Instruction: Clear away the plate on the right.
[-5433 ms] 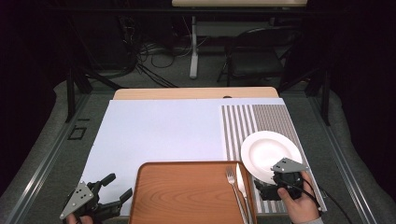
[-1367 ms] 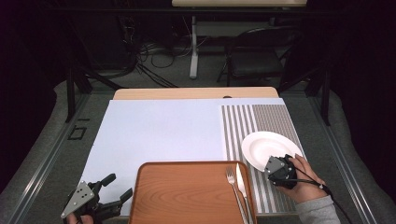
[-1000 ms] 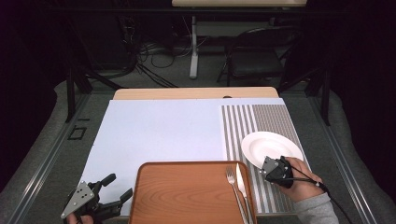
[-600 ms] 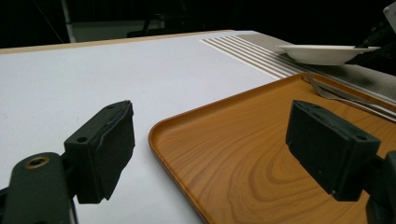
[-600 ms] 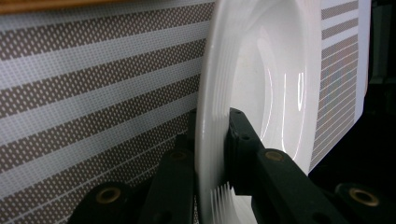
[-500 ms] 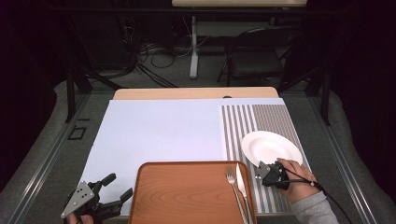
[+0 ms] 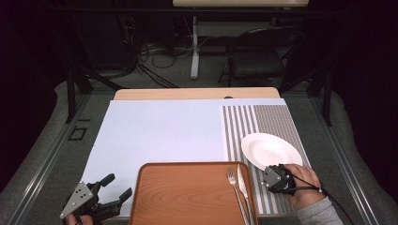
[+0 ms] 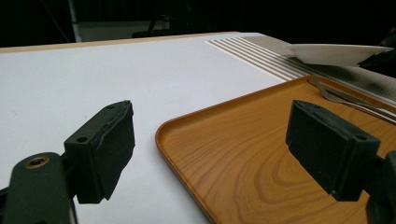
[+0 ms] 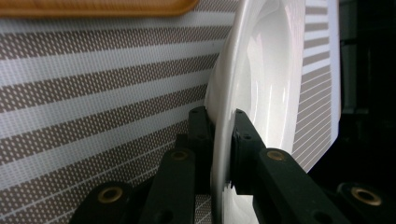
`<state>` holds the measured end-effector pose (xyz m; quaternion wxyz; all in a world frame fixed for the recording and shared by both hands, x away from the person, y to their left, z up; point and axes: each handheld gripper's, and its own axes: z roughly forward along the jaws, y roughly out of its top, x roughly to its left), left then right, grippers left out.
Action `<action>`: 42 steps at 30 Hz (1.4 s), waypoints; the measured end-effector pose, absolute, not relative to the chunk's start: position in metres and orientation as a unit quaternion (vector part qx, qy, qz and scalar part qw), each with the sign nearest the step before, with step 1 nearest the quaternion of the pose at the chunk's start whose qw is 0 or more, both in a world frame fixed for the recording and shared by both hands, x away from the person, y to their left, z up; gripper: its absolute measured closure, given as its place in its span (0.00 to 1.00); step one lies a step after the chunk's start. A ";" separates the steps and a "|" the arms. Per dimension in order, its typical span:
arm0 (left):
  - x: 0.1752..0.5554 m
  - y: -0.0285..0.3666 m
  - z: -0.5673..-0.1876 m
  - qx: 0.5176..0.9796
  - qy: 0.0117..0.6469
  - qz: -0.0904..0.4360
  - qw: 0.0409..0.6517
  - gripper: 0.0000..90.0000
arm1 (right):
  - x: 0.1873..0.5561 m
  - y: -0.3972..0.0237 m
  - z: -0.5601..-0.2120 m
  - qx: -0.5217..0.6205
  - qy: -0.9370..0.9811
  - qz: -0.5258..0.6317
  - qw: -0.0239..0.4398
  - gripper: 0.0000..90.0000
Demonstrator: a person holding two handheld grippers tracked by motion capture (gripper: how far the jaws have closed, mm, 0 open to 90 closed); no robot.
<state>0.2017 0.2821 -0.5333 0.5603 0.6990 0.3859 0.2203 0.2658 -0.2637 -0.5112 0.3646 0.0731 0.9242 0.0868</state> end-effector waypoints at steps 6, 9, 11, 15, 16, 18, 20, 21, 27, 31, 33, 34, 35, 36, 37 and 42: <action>0.200 0.284 -0.533 0.697 0.389 0.222 0.559 0.18 | 0.254 -0.258 -0.500 0.054 0.906 0.129 0.401 0.90; 0.200 0.285 -0.532 0.695 0.391 0.224 0.560 0.18 | 0.248 -0.255 -0.493 0.034 0.897 0.148 0.415 0.90; 0.202 0.284 -0.533 0.695 0.392 0.226 0.559 0.18 | 0.245 -0.252 -0.490 0.026 0.892 0.155 0.423 0.90; 0.203 0.287 -0.534 0.691 0.399 0.223 0.560 0.18 | 0.241 -0.250 -0.487 0.004 0.888 0.164 0.431 0.90; 0.203 0.287 -0.534 0.690 0.401 0.222 0.560 0.18 | 0.239 -0.249 -0.487 -0.005 0.885 0.165 0.434 0.90; 0.202 0.288 -0.535 0.689 0.405 0.222 0.559 0.18 | 0.234 -0.247 -0.487 -0.011 0.882 0.175 0.438 0.90; 0.202 0.288 -0.534 0.688 0.404 0.222 0.560 0.18 | 0.229 -0.245 -0.487 -0.024 0.877 0.189 0.442 0.90; 0.202 0.288 -0.534 0.688 0.404 0.223 0.560 0.18 | 0.226 -0.243 -0.487 -0.027 0.873 0.195 0.446 0.90; 0.207 0.288 -0.536 0.685 0.408 0.222 0.561 0.18 | 0.211 -0.226 -0.480 -0.055 0.863 0.208 0.457 0.90; 0.205 0.288 -0.535 0.686 0.406 0.222 0.562 0.18 | 0.207 -0.218 -0.478 -0.055 0.861 0.219 0.456 0.89; 0.205 0.288 -0.535 0.685 0.407 0.222 0.562 0.18 | 0.205 -0.214 -0.479 -0.051 0.861 0.223 0.455 0.89; 0.205 0.288 -0.535 0.685 0.407 0.222 0.562 0.18 | 0.204 -0.213 -0.478 -0.058 0.858 0.224 0.459 0.89; 0.205 0.288 -0.535 0.685 0.407 0.221 0.562 0.18 | 0.203 -0.211 -0.478 -0.058 0.859 0.227 0.455 0.89; 0.205 0.288 -0.535 0.686 0.408 0.221 0.561 0.18 | 0.201 -0.210 -0.479 -0.052 0.859 0.230 0.454 0.89; 0.205 0.288 -0.535 0.686 0.408 0.221 0.561 0.18 | 0.200 -0.208 -0.479 -0.056 0.859 0.233 0.453 0.89; 0.205 0.288 -0.535 0.683 0.409 0.223 0.562 0.18 | 0.195 -0.196 -0.480 -0.077 0.861 0.233 0.446 0.89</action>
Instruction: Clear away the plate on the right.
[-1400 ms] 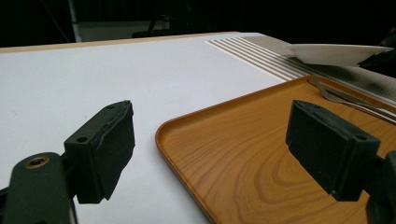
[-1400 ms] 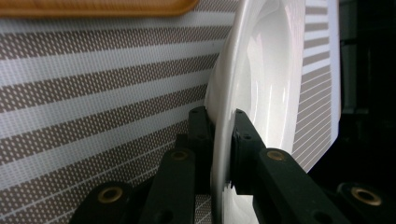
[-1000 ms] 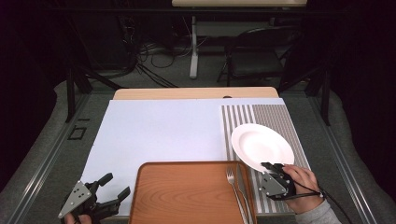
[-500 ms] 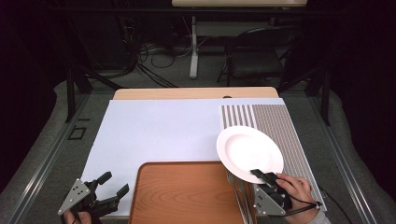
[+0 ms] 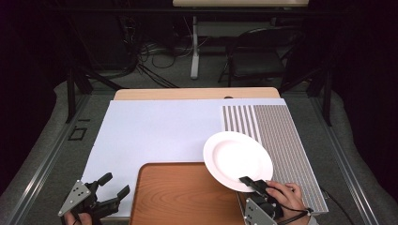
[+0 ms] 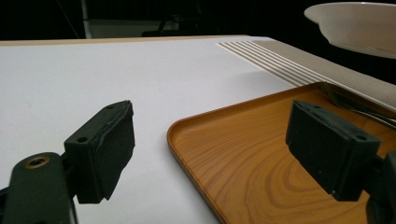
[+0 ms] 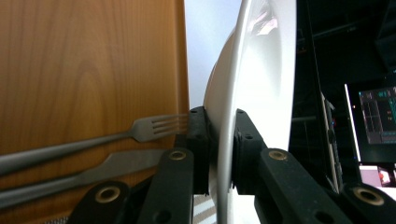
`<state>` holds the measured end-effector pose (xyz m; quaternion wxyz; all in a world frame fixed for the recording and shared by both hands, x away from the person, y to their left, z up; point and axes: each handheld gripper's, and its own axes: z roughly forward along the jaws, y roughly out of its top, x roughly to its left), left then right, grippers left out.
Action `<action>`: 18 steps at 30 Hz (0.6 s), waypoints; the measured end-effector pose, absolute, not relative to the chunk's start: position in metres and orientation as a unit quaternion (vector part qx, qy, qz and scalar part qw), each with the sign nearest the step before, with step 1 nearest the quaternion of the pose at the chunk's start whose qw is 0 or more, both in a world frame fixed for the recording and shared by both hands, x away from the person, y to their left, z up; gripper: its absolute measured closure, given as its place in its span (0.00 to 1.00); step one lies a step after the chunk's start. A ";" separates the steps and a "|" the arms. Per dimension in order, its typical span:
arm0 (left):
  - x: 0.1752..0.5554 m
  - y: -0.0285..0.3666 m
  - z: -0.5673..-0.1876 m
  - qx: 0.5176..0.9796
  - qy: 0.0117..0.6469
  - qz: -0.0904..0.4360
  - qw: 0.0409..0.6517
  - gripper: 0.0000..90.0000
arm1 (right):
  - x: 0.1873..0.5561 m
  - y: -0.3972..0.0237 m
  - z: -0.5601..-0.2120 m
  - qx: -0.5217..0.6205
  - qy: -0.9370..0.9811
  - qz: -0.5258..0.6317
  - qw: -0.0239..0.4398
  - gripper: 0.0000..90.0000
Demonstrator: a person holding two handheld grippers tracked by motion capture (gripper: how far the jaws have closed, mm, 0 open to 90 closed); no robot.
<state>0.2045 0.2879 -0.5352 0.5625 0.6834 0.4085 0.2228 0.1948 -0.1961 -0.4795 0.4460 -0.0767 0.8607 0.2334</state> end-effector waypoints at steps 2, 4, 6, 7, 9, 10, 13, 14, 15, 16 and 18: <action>0.204 0.288 -0.535 0.683 0.409 0.223 0.563 0.18 | 0.193 -0.191 -0.480 -0.084 0.860 0.239 0.443 0.89; 0.204 0.288 -0.535 0.682 0.408 0.223 0.564 0.18 | 0.190 -0.185 -0.480 -0.094 0.859 0.241 0.441 0.89; 0.206 0.288 -0.535 0.685 0.406 0.222 0.563 0.18 | 0.186 -0.179 -0.481 -0.101 0.859 0.245 0.439 0.89; 0.206 0.287 -0.535 0.684 0.406 0.222 0.563 0.18 | 0.184 -0.176 -0.481 -0.104 0.858 0.250 0.436 0.89; 0.206 0.286 -0.535 0.686 0.405 0.221 0.563 0.18 | 0.181 -0.170 -0.481 -0.113 0.859 0.251 0.432 0.88; 0.206 0.286 -0.535 0.687 0.405 0.221 0.562 0.18 | 0.179 -0.167 -0.483 -0.112 0.860 0.255 0.428 0.89; 0.205 0.287 -0.535 0.685 0.405 0.221 0.563 0.18 | 0.178 -0.156 -0.484 -0.135 0.858 0.257 0.423 0.89; 0.205 0.287 -0.535 0.684 0.405 0.222 0.565 0.18 | 0.177 -0.152 -0.486 -0.133 0.860 0.259 0.419 0.89; 0.205 0.287 -0.535 0.683 0.405 0.221 0.566 0.18 | 0.176 -0.149 -0.487 -0.136 0.859 0.262 0.417 0.89; 0.205 0.287 -0.534 0.683 0.405 0.221 0.566 0.18 | 0.175 -0.146 -0.488 -0.142 0.858 0.269 0.413 0.89; 0.206 0.287 -0.534 0.684 0.405 0.221 0.565 0.18 | 0.171 -0.141 -0.490 -0.149 0.860 0.270 0.407 0.89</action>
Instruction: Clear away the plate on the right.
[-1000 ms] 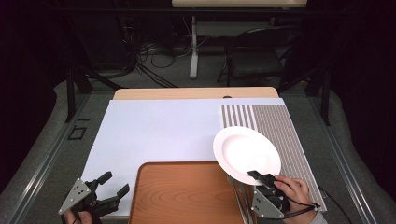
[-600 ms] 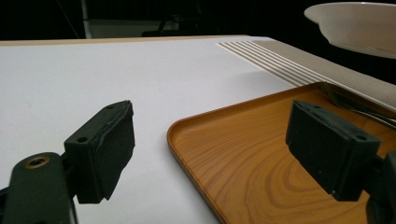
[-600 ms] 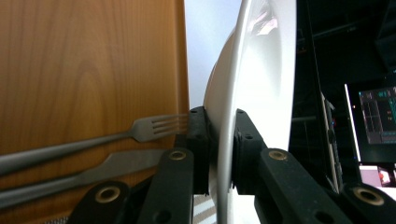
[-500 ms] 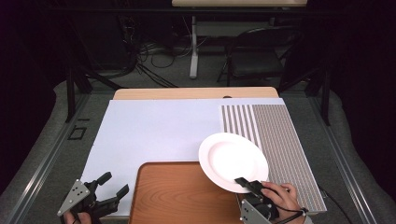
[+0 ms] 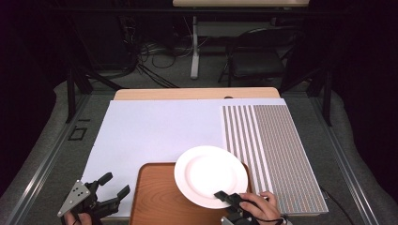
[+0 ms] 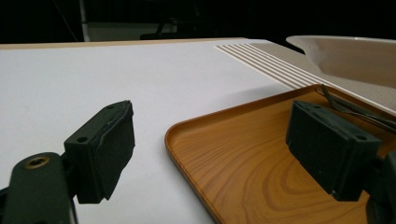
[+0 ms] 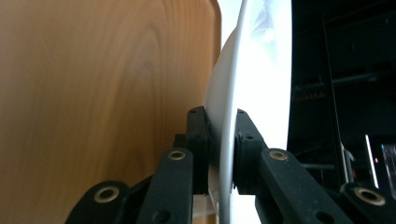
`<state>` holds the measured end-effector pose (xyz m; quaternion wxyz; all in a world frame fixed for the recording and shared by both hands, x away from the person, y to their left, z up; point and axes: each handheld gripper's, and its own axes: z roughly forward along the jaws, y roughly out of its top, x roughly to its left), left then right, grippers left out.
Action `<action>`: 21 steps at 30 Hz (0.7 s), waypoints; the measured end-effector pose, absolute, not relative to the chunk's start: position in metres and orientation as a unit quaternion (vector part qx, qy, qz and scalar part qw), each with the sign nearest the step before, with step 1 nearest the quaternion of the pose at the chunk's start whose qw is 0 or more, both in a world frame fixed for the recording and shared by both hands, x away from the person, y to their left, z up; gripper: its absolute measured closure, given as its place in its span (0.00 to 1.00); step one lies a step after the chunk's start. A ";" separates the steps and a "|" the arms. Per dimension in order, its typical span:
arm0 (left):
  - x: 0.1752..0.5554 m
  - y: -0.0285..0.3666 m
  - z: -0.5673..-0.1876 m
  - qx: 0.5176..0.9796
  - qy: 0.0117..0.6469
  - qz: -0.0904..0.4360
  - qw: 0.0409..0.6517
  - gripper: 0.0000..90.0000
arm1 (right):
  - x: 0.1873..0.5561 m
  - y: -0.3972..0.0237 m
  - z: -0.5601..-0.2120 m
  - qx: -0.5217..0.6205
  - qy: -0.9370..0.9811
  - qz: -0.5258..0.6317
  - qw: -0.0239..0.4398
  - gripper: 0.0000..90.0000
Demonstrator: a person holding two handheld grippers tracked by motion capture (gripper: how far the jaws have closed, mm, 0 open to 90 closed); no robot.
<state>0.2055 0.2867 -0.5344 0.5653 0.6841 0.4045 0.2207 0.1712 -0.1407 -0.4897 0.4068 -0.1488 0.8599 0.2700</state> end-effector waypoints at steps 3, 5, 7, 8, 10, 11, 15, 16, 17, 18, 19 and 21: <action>0.206 0.286 -0.535 0.686 0.404 0.220 0.564 0.18 | 0.166 -0.134 -0.492 -0.163 0.862 0.269 0.398 0.88; 0.206 0.286 -0.535 0.683 0.407 0.221 0.565 0.18 | 0.164 -0.130 -0.495 -0.165 0.864 0.266 0.394 0.88; 0.206 0.286 -0.535 0.683 0.406 0.220 0.566 0.18 | 0.165 -0.127 -0.500 -0.169 0.866 0.273 0.384 0.88; 0.207 0.287 -0.535 0.683 0.405 0.221 0.566 0.18 | 0.164 -0.126 -0.501 -0.169 0.868 0.266 0.383 0.88; 0.208 0.286 -0.535 0.685 0.403 0.220 0.566 0.18 | 0.164 -0.125 -0.504 -0.173 0.869 0.268 0.378 0.88; 0.208 0.286 -0.535 0.686 0.403 0.218 0.566 0.18 | 0.164 -0.124 -0.505 -0.173 0.871 0.264 0.376 0.88; 0.208 0.285 -0.534 0.687 0.399 0.219 0.567 0.18 | 0.165 -0.118 -0.511 -0.176 0.874 0.270 0.364 0.87; 0.208 0.285 -0.534 0.687 0.399 0.219 0.567 0.18 | 0.165 -0.117 -0.512 -0.175 0.876 0.267 0.361 0.87; 0.208 0.285 -0.534 0.687 0.399 0.219 0.566 0.18 | 0.164 -0.117 -0.515 -0.168 0.878 0.271 0.357 0.87; 0.208 0.285 -0.534 0.688 0.399 0.218 0.566 0.18 | 0.165 -0.116 -0.516 -0.178 0.878 0.266 0.355 0.87; 0.208 0.285 -0.534 0.688 0.399 0.217 0.566 0.18 | 0.165 -0.115 -0.518 -0.180 0.878 0.268 0.353 0.87; 0.209 0.284 -0.534 0.688 0.399 0.217 0.566 0.18 | 0.166 -0.113 -0.520 -0.182 0.879 0.270 0.349 0.87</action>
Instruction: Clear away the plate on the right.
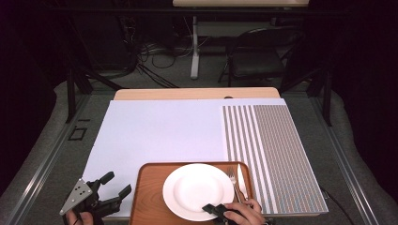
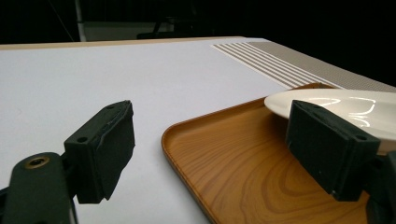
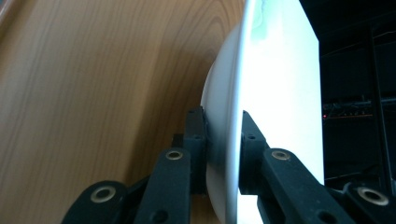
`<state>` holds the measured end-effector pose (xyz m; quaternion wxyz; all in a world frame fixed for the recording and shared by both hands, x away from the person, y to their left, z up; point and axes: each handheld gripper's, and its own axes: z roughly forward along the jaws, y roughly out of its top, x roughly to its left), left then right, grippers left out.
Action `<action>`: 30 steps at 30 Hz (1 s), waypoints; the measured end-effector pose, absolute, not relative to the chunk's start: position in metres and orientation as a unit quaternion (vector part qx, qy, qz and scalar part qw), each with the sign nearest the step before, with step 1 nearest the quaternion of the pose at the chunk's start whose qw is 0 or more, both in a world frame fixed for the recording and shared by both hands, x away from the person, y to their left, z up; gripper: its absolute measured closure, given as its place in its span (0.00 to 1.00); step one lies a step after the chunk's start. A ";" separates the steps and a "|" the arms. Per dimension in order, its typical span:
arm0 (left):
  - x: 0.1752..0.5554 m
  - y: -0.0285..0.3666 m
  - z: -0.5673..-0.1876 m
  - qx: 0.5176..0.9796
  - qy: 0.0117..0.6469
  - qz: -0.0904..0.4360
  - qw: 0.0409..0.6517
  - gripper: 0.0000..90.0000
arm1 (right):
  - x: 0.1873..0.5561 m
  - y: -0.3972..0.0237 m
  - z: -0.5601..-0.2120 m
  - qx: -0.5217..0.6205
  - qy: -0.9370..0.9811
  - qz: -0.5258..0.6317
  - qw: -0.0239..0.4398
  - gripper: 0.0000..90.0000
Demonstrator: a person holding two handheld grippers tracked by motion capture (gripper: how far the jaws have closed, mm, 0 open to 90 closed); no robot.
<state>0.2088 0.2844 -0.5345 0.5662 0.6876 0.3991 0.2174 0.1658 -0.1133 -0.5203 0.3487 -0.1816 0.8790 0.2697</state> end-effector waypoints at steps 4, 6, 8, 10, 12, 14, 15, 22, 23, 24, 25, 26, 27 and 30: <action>0.208 0.284 -0.534 0.689 0.397 0.218 0.565 0.18 | 0.166 -0.112 -0.524 -0.182 0.883 0.265 0.342 0.87; 0.208 0.284 -0.534 0.689 0.397 0.218 0.566 0.18 | 0.165 -0.110 -0.527 -0.186 0.882 0.272 0.337 0.88; 0.207 0.284 -0.534 0.689 0.395 0.220 0.566 0.18 | 0.164 -0.108 -0.528 -0.187 0.883 0.268 0.337 0.89; 0.207 0.284 -0.533 0.690 0.394 0.220 0.565 0.18 | 0.163 -0.107 -0.529 -0.188 0.885 0.266 0.333 0.89; 0.207 0.284 -0.533 0.689 0.395 0.220 0.566 0.18 | 0.162 -0.106 -0.529 -0.178 0.891 0.264 0.322 0.90; 0.207 0.284 -0.534 0.689 0.396 0.219 0.566 0.18 | 0.163 -0.105 -0.530 -0.170 0.897 0.263 0.313 0.89; 0.208 0.284 -0.534 0.690 0.396 0.217 0.565 0.18 | 0.163 -0.105 -0.531 -0.174 0.894 0.271 0.311 0.89; 0.206 0.284 -0.534 0.693 0.394 0.218 0.564 0.18 | 0.161 -0.104 -0.536 -0.158 0.908 0.275 0.276 0.85; 0.205 0.284 -0.533 0.693 0.393 0.218 0.563 0.18 | 0.161 -0.103 -0.537 -0.159 0.909 0.275 0.271 0.84; 0.204 0.285 -0.533 0.691 0.394 0.219 0.566 0.18 | 0.161 -0.103 -0.538 -0.158 0.910 0.274 0.267 0.83; 0.204 0.285 -0.533 0.690 0.395 0.220 0.566 0.18 | 0.161 -0.102 -0.540 -0.160 0.911 0.274 0.263 0.83; 0.203 0.286 -0.533 0.689 0.395 0.220 0.566 0.18 | 0.160 -0.100 -0.541 -0.163 0.912 0.273 0.261 0.82; 0.203 0.286 -0.533 0.689 0.396 0.220 0.565 0.18 | 0.160 -0.099 -0.542 -0.163 0.913 0.272 0.256 0.81; 0.202 0.287 -0.533 0.691 0.395 0.220 0.564 0.18 | 0.158 -0.095 -0.543 -0.165 0.915 0.272 0.247 0.78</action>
